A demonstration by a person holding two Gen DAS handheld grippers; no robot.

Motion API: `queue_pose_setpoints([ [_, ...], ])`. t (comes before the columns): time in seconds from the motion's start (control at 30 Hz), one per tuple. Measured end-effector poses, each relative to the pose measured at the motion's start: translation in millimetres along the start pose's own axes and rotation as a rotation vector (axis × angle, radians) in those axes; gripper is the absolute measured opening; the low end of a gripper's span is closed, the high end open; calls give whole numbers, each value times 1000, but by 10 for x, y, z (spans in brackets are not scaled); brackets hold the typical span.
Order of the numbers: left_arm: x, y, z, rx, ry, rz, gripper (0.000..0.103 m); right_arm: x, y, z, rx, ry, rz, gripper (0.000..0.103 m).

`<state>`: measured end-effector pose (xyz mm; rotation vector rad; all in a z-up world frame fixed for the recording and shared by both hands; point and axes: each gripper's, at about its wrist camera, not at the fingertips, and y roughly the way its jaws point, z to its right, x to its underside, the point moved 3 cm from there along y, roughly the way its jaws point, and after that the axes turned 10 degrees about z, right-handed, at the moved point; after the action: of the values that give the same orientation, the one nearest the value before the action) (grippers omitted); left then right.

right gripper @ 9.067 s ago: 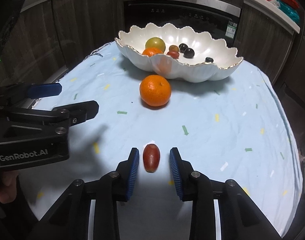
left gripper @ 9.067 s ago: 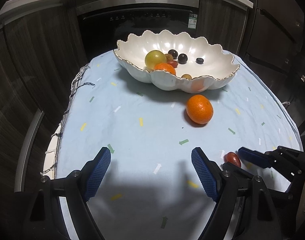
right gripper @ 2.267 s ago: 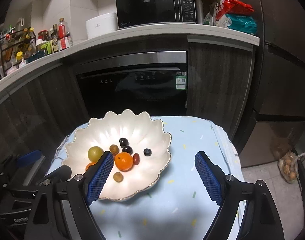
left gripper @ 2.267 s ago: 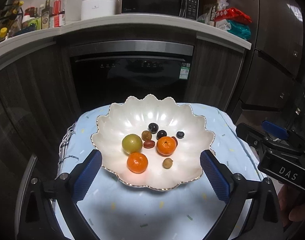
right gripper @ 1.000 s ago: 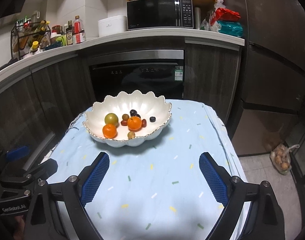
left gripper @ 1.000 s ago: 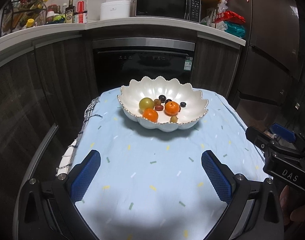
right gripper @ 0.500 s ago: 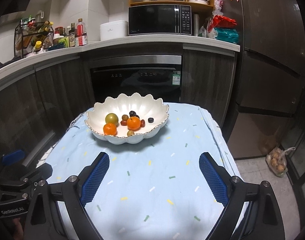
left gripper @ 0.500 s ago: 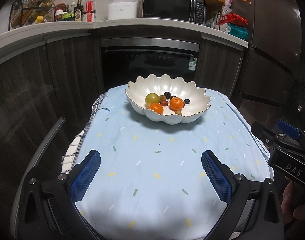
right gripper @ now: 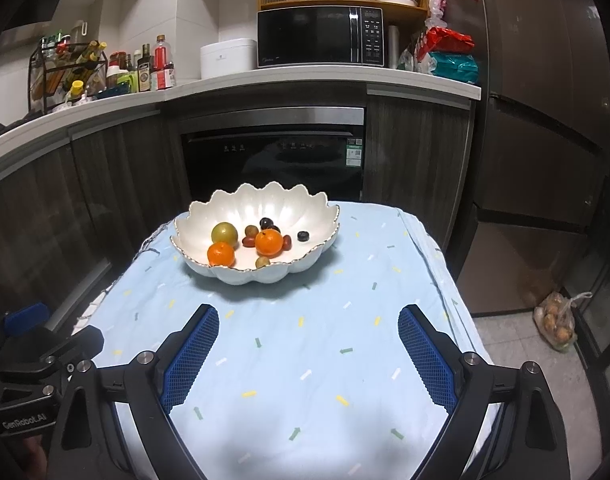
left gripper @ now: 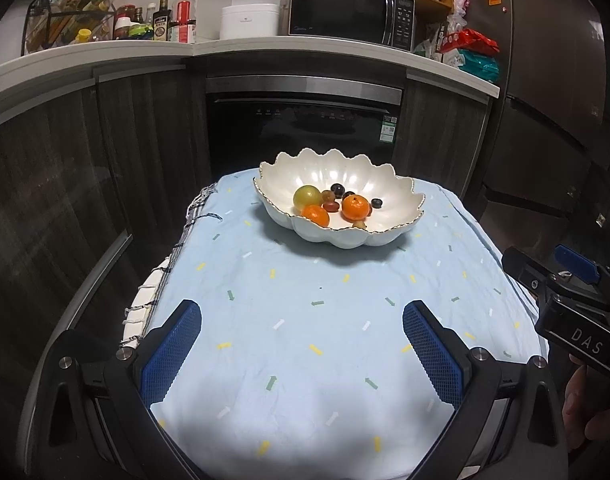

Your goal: Organize fruits

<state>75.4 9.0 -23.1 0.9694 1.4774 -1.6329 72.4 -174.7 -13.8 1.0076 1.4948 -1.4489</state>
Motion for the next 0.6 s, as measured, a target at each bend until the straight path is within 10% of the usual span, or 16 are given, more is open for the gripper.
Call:
queue_pose_setpoints([
  [0.6, 17, 10, 17, -9, 22, 0, 103, 11, 26, 19, 0, 9, -6, 92],
])
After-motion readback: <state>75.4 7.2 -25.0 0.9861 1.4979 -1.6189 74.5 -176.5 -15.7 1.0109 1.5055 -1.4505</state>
